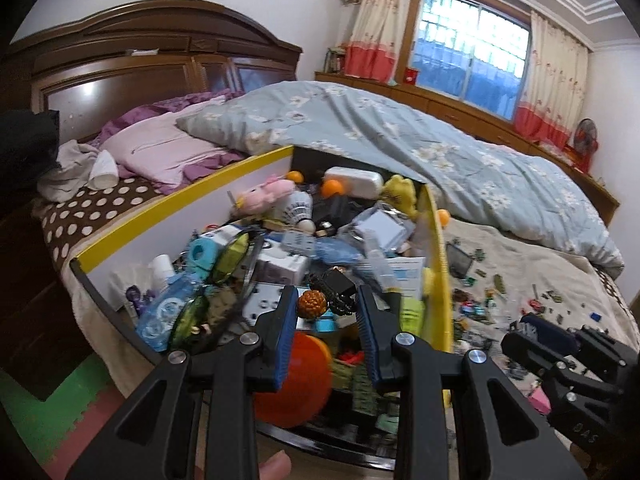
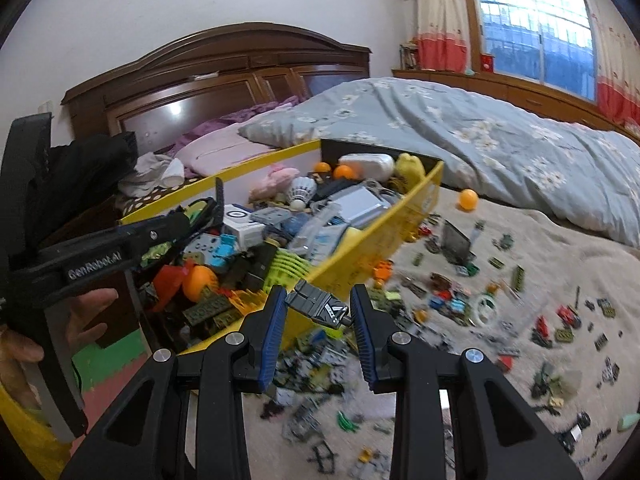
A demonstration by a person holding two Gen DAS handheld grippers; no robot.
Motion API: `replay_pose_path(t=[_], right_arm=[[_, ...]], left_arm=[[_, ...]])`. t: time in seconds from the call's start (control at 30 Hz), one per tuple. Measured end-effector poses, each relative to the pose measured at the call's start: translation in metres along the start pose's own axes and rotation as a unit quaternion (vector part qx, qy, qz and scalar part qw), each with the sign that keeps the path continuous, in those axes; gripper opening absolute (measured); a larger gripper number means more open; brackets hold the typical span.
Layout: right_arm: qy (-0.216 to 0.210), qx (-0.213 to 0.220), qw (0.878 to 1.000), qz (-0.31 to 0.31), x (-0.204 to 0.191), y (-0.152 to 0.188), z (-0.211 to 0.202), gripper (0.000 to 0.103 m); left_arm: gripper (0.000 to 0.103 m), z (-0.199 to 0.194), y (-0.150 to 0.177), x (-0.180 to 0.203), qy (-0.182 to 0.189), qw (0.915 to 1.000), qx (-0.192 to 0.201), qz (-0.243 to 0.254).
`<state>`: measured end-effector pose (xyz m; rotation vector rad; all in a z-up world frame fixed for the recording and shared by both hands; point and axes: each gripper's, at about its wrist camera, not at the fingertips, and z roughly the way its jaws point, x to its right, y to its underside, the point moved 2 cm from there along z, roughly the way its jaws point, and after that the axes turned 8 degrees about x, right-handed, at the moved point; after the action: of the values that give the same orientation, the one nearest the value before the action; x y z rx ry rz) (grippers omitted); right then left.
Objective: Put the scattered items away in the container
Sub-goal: 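Lower the orange bead into the box and open the left tool while the right releases the plate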
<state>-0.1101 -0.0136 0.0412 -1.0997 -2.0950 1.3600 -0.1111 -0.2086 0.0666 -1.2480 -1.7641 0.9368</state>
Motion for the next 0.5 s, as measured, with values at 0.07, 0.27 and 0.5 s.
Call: replay_pose_path(t=[0.07, 0.27, 0.5], right_arm=[[-0.007, 0.000, 1.000, -0.005, -0.006, -0.002, 0.006, 0.033], [-0.018, -0.005, 1.000, -0.019, -0.016, -0.004, 0.021, 0.033], [-0.025, -0.010, 0.999, -0.023, -0.022, -0.007, 0.037, 0.033]], left_arm=[[0.029, 0.005, 0.002, -0.006, -0.006, 1.0000, -0.003, -0.003], [0.029, 0.021, 0.008, -0.016, -0.021, 0.9997, -0.015, -0.005], [0.029, 0.031, 0.012, -0.029, -0.041, 0.9987, -0.025, -0.019]])
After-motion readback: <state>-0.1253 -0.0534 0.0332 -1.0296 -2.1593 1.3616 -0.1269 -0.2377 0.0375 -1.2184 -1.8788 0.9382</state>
